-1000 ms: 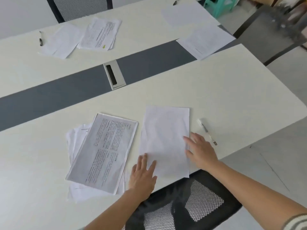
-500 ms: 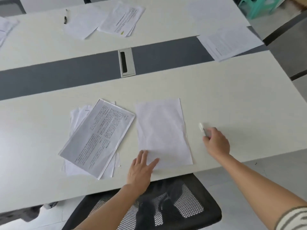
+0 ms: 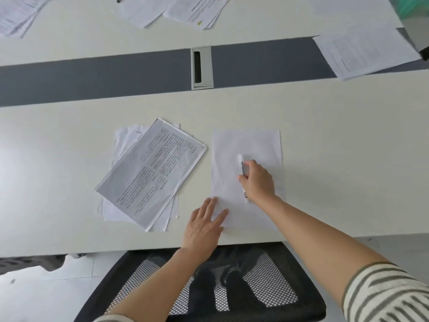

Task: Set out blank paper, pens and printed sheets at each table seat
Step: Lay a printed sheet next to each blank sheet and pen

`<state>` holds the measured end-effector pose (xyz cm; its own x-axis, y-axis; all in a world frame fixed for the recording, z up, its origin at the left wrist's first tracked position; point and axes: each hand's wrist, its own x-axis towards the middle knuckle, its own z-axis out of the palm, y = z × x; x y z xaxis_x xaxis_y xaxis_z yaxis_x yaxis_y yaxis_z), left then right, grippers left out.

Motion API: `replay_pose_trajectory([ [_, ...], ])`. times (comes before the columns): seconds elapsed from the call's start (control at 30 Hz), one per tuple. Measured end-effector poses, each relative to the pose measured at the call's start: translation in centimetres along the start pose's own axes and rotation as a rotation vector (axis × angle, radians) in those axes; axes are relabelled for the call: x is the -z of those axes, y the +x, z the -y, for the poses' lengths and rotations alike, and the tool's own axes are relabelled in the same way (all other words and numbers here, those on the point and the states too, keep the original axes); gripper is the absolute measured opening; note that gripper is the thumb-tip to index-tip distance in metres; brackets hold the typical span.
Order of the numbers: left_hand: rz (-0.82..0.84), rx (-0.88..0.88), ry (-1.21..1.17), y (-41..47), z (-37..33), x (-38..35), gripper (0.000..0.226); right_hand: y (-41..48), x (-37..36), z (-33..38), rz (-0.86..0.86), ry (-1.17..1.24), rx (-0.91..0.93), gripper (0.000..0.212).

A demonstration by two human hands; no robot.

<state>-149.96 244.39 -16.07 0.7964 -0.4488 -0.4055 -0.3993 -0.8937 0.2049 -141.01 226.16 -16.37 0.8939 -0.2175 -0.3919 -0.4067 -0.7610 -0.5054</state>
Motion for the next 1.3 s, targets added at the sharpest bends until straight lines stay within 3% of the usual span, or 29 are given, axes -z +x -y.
replay_pose_trajectory([
  [0.27, -0.013, 0.0, -0.01, 0.4, 0.5, -0.4, 0.048, -2.3, 1.2, -3.1, -0.077, -0.206, 0.12, 0.06],
  [0.47, 0.013, -0.017, 0.006, 0.3, 0.3, 0.5, 0.05, -2.9, 1.7, -3.3, -0.036, -0.238, 0.133, 0.064],
  [0.57, -0.04, 0.015, -0.057, -0.4, 0.8, 1.9, 0.054, -3.8, 2.7, -1.7, -0.093, -0.222, 0.151, 0.06],
  [0.67, -0.191, 0.112, -0.151, -1.4, 4.6, 4.2, 0.051, -5.3, 3.3, 1.4, -0.129, -0.073, 0.17, 0.051],
  [0.77, -0.266, 0.312, -0.203, -1.9, 11.7, 6.3, 0.048, -6.6, 1.9, 5.8, 0.014, 0.177, 0.111, 0.051],
  [0.87, -0.218, 0.491, -0.198, -2.1, 19.4, 7.6, 0.053, -6.6, -0.7, 10.3, 0.233, 0.477, -0.131, 0.062],
  [0.97, -0.095, 0.548, -0.23, -2.3, 25.0, 7.5, 0.062, -5.5, -4.1, 14.0, 0.282, 0.662, -0.388, 0.074],
  [1.13, 0.039, 0.39, -0.154, -3.3, 27.7, 5.7, 0.07, -2.3, -8.1, 18.9, 0.262, 0.86, -0.528, 0.039],
  [1.3, 0.044, 0.291, -0.116, -4.3, 30.2, 5.5, 0.074, -0.7, -9.1, 21.3, 0.238, 0.801, -0.555, 0.012],
])
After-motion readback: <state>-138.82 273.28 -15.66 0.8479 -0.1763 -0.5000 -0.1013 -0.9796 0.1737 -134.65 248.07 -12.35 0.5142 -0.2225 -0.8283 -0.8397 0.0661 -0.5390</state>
